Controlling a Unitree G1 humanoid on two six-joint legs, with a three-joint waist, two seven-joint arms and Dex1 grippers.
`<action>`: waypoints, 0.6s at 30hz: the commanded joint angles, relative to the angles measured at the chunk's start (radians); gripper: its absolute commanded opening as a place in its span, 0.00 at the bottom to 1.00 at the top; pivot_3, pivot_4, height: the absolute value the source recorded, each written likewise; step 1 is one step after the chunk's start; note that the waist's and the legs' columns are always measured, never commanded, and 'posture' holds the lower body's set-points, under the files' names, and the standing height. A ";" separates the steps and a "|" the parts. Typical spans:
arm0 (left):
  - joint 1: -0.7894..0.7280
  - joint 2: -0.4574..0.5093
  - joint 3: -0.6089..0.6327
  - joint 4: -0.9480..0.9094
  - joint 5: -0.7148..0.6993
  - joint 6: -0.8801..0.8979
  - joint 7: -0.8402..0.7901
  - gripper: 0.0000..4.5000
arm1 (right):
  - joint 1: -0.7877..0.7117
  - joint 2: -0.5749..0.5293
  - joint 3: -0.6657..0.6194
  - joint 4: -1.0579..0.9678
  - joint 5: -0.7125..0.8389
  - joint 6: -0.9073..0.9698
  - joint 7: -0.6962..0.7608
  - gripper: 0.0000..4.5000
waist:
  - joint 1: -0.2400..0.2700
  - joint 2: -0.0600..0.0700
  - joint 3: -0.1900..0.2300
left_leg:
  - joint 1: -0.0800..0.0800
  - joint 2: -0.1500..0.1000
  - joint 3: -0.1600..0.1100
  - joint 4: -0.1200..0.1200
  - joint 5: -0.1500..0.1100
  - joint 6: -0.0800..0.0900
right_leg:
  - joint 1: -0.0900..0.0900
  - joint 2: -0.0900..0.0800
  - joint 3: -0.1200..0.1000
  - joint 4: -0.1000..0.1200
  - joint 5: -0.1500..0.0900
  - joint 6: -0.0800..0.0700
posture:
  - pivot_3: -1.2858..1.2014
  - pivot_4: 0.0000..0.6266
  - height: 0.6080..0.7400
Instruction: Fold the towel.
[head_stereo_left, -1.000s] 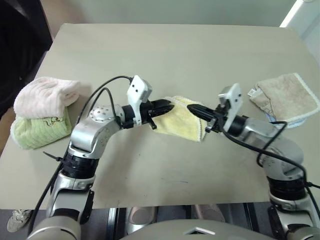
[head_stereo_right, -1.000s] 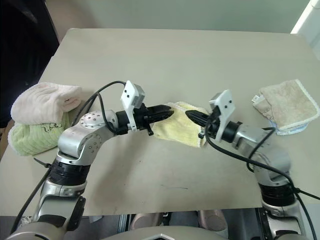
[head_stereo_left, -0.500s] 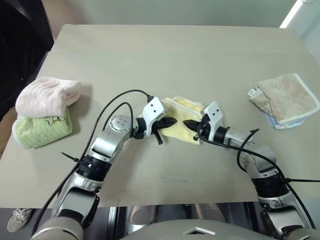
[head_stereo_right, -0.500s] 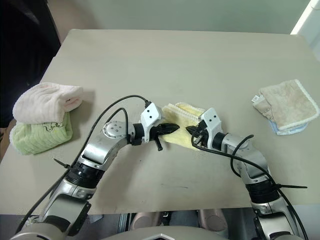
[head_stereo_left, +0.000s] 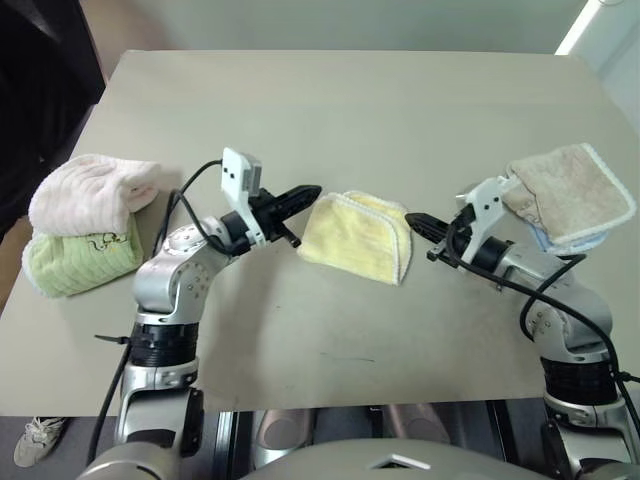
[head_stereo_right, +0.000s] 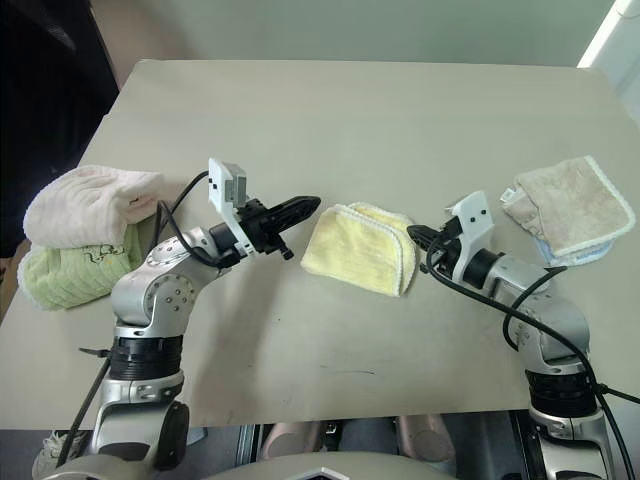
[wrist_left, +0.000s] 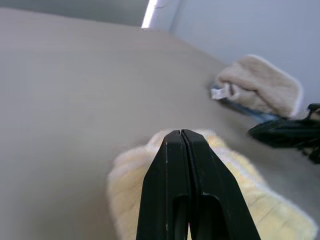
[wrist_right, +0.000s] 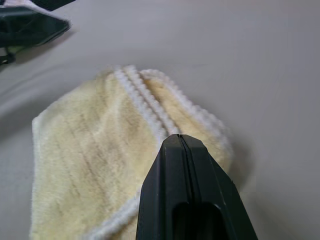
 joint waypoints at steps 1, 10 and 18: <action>0.014 0.030 0.004 -0.012 0.021 0.001 0.011 0.00 | 0.000 -0.004 -0.027 -0.017 0.018 0.009 -0.010 0.13 | 0.000 0.000 0.000 | 0.000 0.000 0.000 0.000 0.000 0.000 | 0.000 0.000 0.000 0.000 0.000 0.000 | 0.52 0.24 1.00; 0.035 0.041 0.010 -0.021 0.021 0.000 0.018 0.00 | -0.001 0.011 -0.046 -0.009 0.060 0.041 -0.005 0.81 | 0.000 0.000 0.000 | 0.000 0.000 0.000 0.000 -0.001 0.001 | 0.000 0.000 0.000 0.000 0.000 0.000 | 0.52 0.24 1.00; 0.042 0.035 0.020 -0.020 0.008 0.013 0.028 0.00 | -0.003 0.005 -0.055 -0.005 0.088 0.053 0.002 0.99 | 0.000 0.000 0.000 | 0.000 0.000 0.000 0.000 -0.001 0.001 | 0.000 0.000 0.000 0.000 0.000 -0.001 | 0.52 0.24 1.00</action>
